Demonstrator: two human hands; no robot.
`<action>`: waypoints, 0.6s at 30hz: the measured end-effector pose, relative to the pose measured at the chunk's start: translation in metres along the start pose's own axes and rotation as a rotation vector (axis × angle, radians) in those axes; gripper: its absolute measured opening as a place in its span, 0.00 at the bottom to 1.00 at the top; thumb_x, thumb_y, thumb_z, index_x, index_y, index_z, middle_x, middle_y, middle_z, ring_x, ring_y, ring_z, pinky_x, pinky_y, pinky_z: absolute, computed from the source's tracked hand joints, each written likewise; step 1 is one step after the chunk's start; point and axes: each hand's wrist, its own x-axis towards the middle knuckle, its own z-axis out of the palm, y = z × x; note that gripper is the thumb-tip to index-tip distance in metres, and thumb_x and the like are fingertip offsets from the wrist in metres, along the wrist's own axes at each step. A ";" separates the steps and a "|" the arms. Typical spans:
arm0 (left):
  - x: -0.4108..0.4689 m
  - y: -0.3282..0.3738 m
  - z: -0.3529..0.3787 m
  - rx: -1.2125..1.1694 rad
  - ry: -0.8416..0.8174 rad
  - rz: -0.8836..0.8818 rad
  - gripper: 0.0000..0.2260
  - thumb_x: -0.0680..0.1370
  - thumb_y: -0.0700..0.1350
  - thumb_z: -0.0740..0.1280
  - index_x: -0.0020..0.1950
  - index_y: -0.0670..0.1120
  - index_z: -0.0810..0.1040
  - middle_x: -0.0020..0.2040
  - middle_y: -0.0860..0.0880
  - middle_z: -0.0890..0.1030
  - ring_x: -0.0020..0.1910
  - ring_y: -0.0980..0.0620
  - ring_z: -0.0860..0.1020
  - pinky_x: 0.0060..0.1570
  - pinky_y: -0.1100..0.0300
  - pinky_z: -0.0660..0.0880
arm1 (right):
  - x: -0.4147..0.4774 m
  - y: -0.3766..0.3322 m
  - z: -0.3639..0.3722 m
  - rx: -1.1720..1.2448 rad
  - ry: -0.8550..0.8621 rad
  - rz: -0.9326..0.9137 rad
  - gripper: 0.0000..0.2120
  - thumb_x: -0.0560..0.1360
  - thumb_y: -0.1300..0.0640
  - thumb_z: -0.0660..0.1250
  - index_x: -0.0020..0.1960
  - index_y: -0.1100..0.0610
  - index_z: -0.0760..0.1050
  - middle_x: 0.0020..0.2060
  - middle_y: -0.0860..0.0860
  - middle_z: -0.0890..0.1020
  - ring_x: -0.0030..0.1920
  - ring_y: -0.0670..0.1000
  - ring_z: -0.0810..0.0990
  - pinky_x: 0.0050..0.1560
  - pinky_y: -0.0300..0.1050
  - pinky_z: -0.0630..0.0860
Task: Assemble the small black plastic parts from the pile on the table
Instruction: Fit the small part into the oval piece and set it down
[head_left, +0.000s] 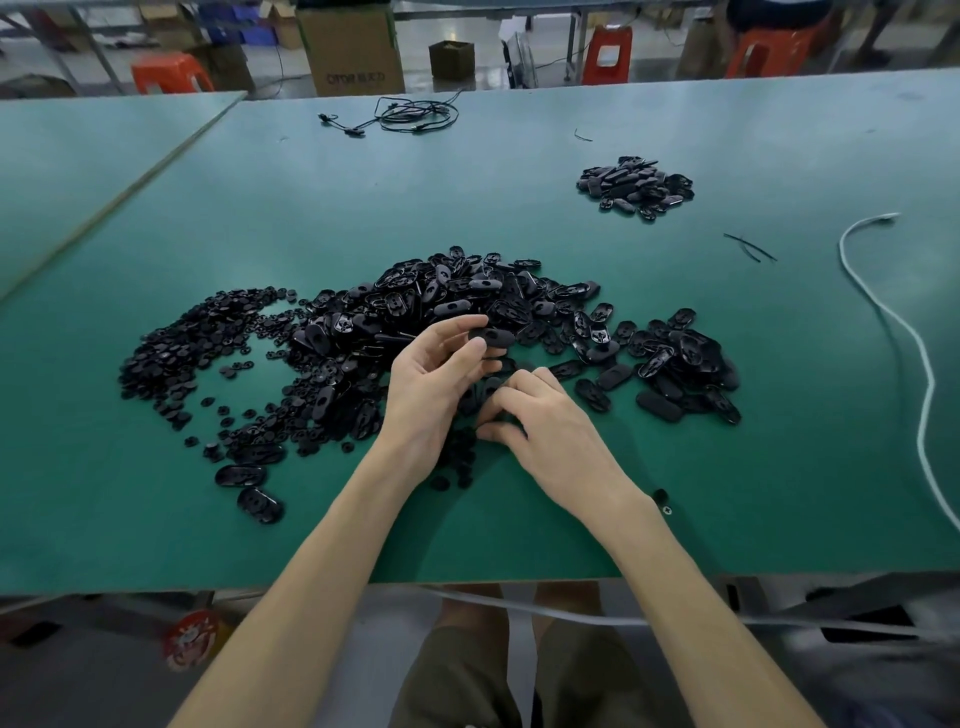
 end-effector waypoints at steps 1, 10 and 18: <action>0.000 0.000 0.000 -0.012 -0.003 -0.007 0.11 0.82 0.34 0.68 0.64 0.40 0.81 0.54 0.41 0.86 0.53 0.46 0.84 0.56 0.57 0.80 | 0.000 0.000 0.000 -0.001 0.006 -0.001 0.05 0.80 0.58 0.72 0.51 0.60 0.83 0.49 0.51 0.79 0.55 0.52 0.71 0.60 0.45 0.71; 0.003 0.001 -0.001 -0.106 -0.013 -0.067 0.13 0.81 0.33 0.68 0.66 0.38 0.79 0.53 0.37 0.76 0.48 0.47 0.85 0.54 0.60 0.80 | 0.002 0.005 -0.004 0.354 0.189 0.130 0.06 0.79 0.64 0.72 0.53 0.55 0.83 0.49 0.48 0.83 0.47 0.44 0.81 0.53 0.36 0.76; 0.001 0.001 0.001 -0.083 -0.054 -0.058 0.11 0.81 0.32 0.68 0.62 0.37 0.82 0.52 0.40 0.85 0.52 0.46 0.85 0.57 0.57 0.80 | 0.001 0.007 -0.010 0.578 0.343 0.198 0.11 0.78 0.64 0.74 0.50 0.47 0.82 0.48 0.50 0.85 0.48 0.48 0.85 0.55 0.45 0.81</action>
